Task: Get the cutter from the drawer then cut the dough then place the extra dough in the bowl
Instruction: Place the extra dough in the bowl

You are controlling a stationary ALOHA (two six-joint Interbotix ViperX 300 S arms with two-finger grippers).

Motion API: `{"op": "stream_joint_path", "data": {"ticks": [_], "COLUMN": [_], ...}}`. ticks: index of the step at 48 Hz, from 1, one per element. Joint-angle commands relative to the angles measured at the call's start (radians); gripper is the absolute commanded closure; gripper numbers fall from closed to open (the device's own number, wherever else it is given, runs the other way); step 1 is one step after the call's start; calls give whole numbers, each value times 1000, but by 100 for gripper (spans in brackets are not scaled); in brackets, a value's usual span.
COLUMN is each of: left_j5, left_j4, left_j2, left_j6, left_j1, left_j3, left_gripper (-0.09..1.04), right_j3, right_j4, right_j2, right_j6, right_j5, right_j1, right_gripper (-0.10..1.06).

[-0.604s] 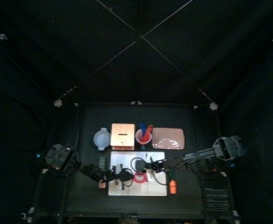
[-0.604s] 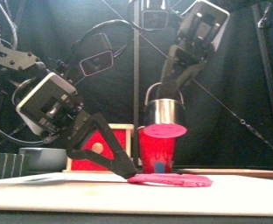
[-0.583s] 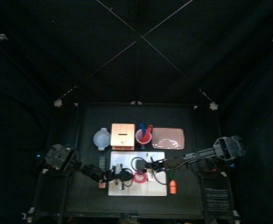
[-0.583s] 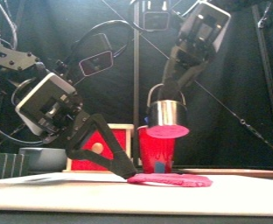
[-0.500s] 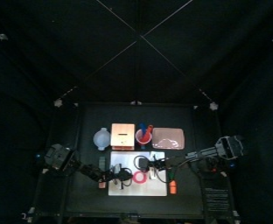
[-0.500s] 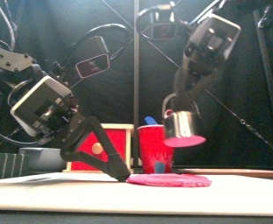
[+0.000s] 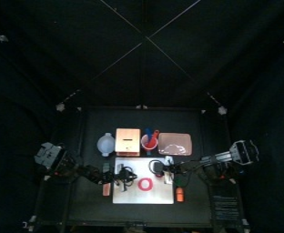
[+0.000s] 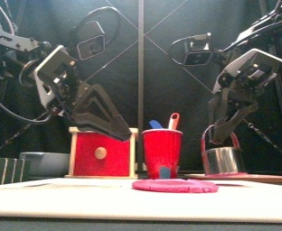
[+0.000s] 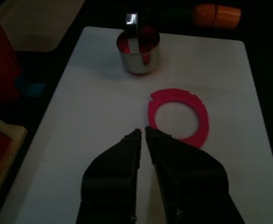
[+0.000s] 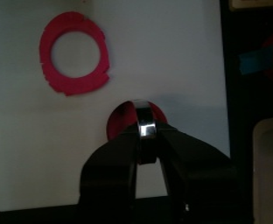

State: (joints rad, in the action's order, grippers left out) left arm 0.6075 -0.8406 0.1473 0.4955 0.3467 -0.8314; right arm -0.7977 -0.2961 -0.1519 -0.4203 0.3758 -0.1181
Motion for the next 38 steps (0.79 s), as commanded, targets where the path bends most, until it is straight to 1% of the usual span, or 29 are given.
{"op": "stream_joint_path", "data": {"ticks": [1,4,8,13,17,26,38], "left_j5": [-9,-26,-61,-124,-173,-256,-342], "left_j4": [51,80,106,127,146,153,153], "left_j2": [-2,17,40,69,89,123,156], "left_j6": [14,17,20,26,26,37,52], "left_j1": [-18,-26,-37,-58,-80,-121,-133], "left_j3": [44,60,87,127,150,198,212], "left_gripper": [33,29,23,14,9,9,11], "right_j3": [6,9,12,20,25,28,23], "right_j4": [5,5,6,6,6,11,26], "right_j2": [-29,-29,-29,-32,-31,-32,-32], "right_j6": [0,2,0,0,2,0,0], "right_j5": [-14,-15,-15,-15,-15,-15,-17], "right_j1": [-3,-3,-3,-2,2,2,2], "right_gripper": [22,13,7,5,6,6,6]}}
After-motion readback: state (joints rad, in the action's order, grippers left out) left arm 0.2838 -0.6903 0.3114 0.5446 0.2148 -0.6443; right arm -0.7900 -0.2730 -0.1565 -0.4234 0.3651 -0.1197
